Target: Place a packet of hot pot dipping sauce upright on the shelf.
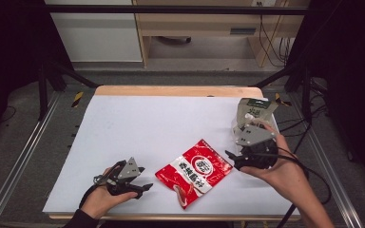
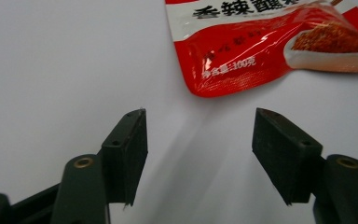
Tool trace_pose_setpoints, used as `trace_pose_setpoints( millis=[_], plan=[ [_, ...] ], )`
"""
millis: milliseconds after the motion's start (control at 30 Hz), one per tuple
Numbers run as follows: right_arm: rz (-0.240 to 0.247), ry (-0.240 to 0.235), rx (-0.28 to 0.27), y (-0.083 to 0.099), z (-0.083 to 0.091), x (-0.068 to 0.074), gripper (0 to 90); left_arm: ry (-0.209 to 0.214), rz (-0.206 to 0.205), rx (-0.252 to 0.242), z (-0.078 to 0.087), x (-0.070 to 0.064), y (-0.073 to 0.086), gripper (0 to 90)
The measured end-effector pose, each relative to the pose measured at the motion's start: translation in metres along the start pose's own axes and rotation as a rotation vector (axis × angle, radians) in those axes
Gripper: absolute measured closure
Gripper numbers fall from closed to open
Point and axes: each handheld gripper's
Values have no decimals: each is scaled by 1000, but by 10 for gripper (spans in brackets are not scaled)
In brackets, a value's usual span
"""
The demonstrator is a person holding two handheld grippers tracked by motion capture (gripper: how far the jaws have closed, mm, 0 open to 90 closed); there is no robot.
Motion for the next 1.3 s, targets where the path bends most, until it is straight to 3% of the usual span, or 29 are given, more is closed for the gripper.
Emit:
trace_pose_setpoints(
  millis=[133, 467, 633, 833, 1033, 1300],
  plan=[
    [6, -30, -3, 0, -12, 17, 196, 14, 2, 7, -4, 1, -7, 426],
    [-36, -88, -1, 11, -42, 50, 226, 40, -3, 73, -18, 6, -19, 573],
    [-73, -76, -15, 17, -54, 58, 242, 59, -1, 87, -25, 8, -21, 572],
    [-109, -57, -21, 23, -64, 66, 235, 80, -16, 124, -33, 7, -20, 479],
    [-140, -43, -23, 35, -68, 74, 228, 91, -17, 121, -35, 7, -21, 465],
    [-230, 1, 17, 51, -72, 80, 239, 80, -8, 108, -32, 9, -20, 600]
  ],
)
Point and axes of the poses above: each handheld gripper's, and its own axes: z roughly backward along the jaws, y roughly out of its underside, x roughly to its left, and after that the axes turned 6 degrees about z, right-handed
